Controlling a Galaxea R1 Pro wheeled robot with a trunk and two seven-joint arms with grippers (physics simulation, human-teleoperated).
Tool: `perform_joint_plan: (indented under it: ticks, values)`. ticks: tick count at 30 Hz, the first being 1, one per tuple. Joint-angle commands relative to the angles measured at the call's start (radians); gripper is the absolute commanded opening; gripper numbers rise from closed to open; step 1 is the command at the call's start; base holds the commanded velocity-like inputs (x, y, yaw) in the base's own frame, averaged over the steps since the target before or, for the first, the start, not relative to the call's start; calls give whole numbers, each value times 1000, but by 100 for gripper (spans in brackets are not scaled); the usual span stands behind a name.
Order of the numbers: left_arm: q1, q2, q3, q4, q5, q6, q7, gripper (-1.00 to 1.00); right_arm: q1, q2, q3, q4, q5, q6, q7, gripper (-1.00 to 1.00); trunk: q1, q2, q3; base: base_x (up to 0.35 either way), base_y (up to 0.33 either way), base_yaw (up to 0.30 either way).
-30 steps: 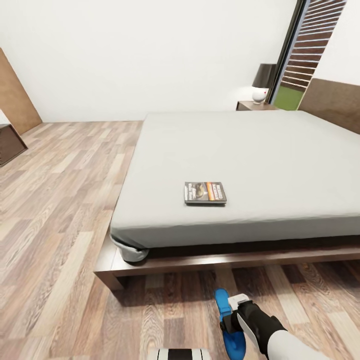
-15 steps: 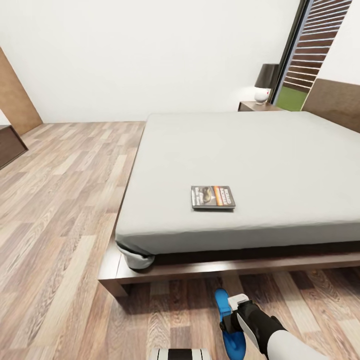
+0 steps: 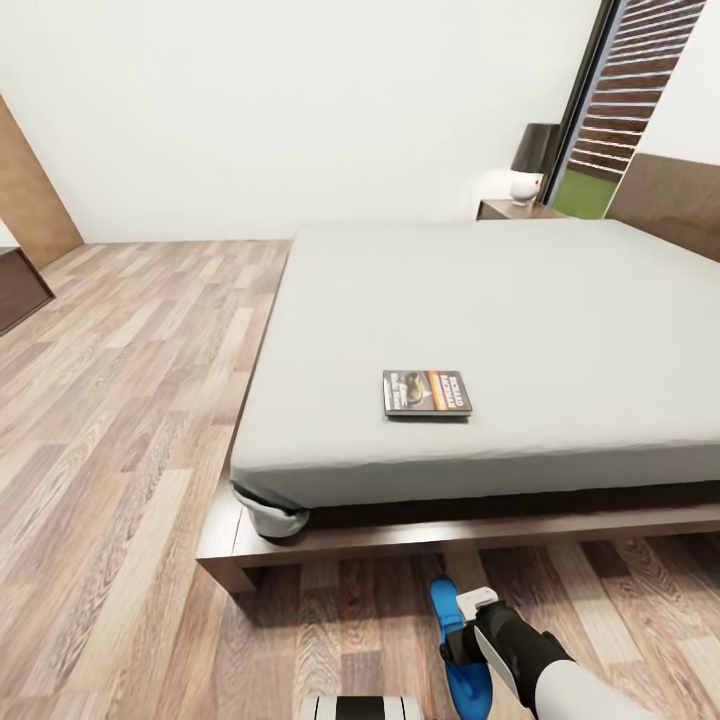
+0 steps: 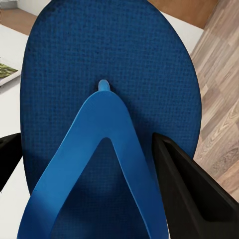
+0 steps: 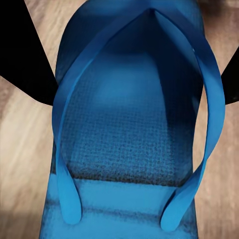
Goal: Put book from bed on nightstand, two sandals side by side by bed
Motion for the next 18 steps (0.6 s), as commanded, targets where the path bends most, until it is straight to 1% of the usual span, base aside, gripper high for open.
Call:
perform_joint_plan:
  ticks: [1,2,8,13,18]
  values:
    - [0,0,2,-1,-1,-2,1,-100,0,-1,3,-2,4,5,4,-100,0,-1,-5,0,0,0]
    - [0,0,2,-1,-1,-2,1,-100,0,-1,3,-2,4,5,4,-100,1,-1,-9,0,0,0]
    - [0,0,2,-1,-1,-2,1,-100,0,-1,3,-4,5,1,4,-100,1,-1,-9,0,0,0]
    - [0,0,2,-1,-1,-2,1,-100,-5,-6,3,-5,5,-1,4,-100,3,-2,-28,0,0,0]
    - [0,1,2,-1,-1,-2,1,-100,-18,-7,3,0,5,-45,4,-100,5,-3,-47,0,0,0]
